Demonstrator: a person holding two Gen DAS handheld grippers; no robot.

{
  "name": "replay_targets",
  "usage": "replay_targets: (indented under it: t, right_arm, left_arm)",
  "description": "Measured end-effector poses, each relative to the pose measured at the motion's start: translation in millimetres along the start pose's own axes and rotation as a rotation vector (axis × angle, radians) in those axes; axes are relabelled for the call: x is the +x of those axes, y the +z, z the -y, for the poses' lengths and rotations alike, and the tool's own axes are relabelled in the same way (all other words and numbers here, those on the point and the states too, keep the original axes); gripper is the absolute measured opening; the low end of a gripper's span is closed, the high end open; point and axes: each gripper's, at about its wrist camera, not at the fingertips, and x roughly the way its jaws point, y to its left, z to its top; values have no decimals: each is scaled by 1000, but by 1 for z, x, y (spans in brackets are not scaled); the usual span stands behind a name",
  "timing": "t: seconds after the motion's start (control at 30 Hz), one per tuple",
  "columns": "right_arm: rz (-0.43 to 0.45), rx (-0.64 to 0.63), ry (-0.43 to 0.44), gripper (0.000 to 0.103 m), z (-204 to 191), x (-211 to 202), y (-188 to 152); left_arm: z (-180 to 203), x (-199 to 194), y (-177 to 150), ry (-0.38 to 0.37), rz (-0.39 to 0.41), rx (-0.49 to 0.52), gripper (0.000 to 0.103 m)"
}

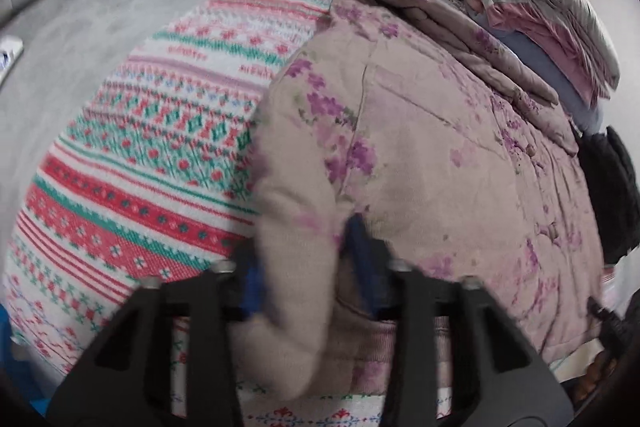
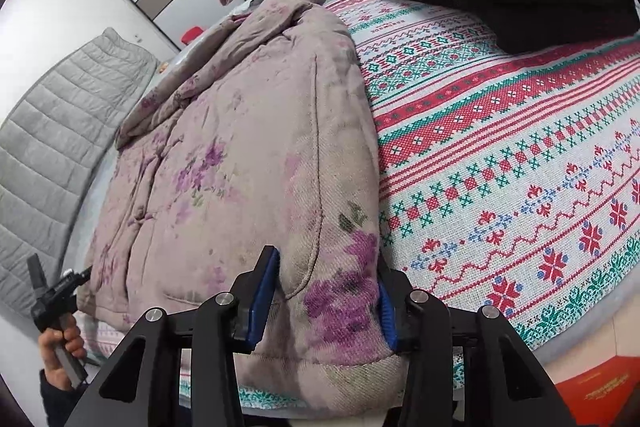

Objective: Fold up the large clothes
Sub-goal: 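Lift the side edge with both grippers and fold it over the coat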

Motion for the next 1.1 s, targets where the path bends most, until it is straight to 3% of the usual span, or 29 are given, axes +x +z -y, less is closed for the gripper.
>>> replay_targets:
  t: [0.03, 0.07, 0.17, 0.3, 0.53, 0.7, 0.9, 0.97, 1.03, 1.1]
  right_arm:
    - [3, 10, 9, 28, 2, 0, 1]
    - [4, 15, 19, 24, 2, -1, 2]
    - [48, -10, 1, 18, -5, -8, 6]
    - [123, 12, 5, 16, -8, -21, 15]
    - [220, -21, 42, 14, -32, -52, 14]
    - [297, -14, 141, 13, -43, -109, 7]
    - [369, 6, 254, 13, -39, -191, -1]
    - [407, -4, 289, 13, -36, -218, -10]
    - [425, -19, 295, 13, -35, -231, -18]
    - [376, -22, 274, 14, -34, -220, -21]
  left_arm:
    - [1, -3, 1, 5, 14, 9, 25]
    - [2, -6, 3, 9, 24, 8, 23]
    - [3, -15, 6, 23, 44, -1, 20]
    - [7, -36, 10, 17, 94, -47, 18]
    - [9, -94, -4, -87, 215, -147, 16]
    - [15, -143, -41, -121, 251, -162, 16]
    - [8, -230, -71, -225, 304, -149, 15]
    - [8, -249, -82, -216, 335, -121, 15]
    - [9, -248, -88, -187, 327, -93, 16]
    - [9, -221, -88, -174, 244, -94, 16]
